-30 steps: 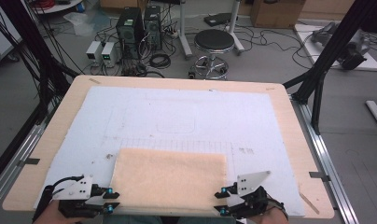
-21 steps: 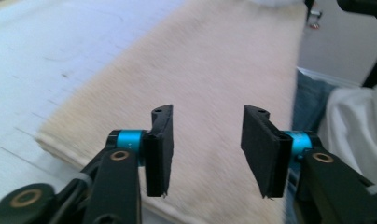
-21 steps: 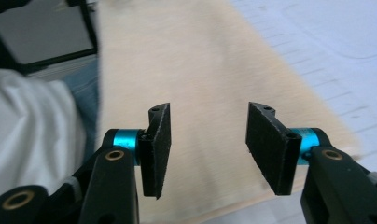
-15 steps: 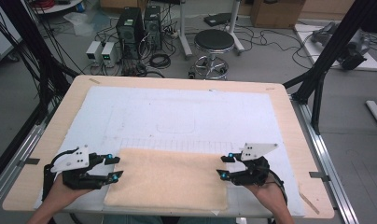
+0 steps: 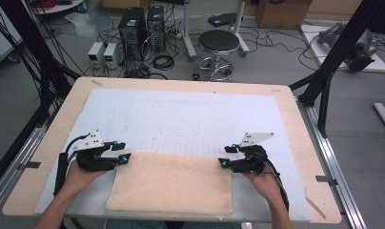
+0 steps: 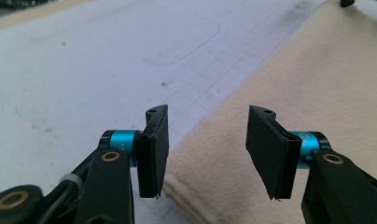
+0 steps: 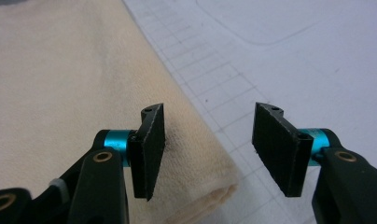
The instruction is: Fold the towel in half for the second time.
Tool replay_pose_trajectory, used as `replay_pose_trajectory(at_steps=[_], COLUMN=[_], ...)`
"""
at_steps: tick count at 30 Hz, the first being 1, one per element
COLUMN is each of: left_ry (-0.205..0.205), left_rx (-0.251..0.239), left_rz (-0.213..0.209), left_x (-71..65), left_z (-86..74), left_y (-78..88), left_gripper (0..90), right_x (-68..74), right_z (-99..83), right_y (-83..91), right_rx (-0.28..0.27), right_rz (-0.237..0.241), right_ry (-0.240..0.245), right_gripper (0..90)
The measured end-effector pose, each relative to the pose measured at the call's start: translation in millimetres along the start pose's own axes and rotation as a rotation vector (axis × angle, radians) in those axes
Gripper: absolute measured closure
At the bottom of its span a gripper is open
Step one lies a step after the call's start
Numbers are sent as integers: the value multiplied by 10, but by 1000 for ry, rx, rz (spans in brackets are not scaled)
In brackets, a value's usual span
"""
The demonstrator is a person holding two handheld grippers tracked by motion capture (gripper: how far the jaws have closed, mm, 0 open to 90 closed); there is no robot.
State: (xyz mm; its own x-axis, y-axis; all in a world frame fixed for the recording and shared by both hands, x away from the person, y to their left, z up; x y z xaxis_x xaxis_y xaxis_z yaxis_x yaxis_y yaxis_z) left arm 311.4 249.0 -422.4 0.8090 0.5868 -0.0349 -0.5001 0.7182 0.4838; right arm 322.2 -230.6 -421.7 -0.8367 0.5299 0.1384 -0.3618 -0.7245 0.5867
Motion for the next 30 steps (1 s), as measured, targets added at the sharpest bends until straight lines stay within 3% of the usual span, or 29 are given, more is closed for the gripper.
replay_pose_trajectory(at_steps=[7,13,17,22,24,30], left_ry=[63,116,164,180,176,133], left_rx=[76,117,121,117,116,114], left_rz=[-19,-71,-92,-99,-108,-111], left_x=[101,150,189,204,198,149], left_z=[-116,-173,-203,-218,-218,-195], left_y=[-149,-230,-262,-263,-262,-233], left_gripper=[462,464,445,449,479,710], right_x=[-63,-89,-109,-132,-132,-111], right_z=[-138,-186,-202,-218,-219,-204], right_y=[-135,-184,-191,-209,-209,-185], right_rx=[72,81,80,85,83,81], right_rz=[24,63,82,116,125,140], right_ry=[-25,-55,-73,-103,-102,-64], right_gripper=[453,498,520,576,608,736])
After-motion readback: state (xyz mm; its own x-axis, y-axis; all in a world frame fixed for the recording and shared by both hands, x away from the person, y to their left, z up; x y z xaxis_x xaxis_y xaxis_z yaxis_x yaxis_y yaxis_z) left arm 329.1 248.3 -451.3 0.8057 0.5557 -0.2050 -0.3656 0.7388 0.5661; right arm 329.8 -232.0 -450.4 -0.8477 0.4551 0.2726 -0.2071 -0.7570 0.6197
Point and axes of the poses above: each handheld gripper's, and its own axes: y roughly backward along the jaws, z roughly out of its top, x roughly to its left, the point moved 1 cm from there along -y, roughly forward along the jaws, and after that the axes turned 2 degrees about -y, right-handed, at the moved point
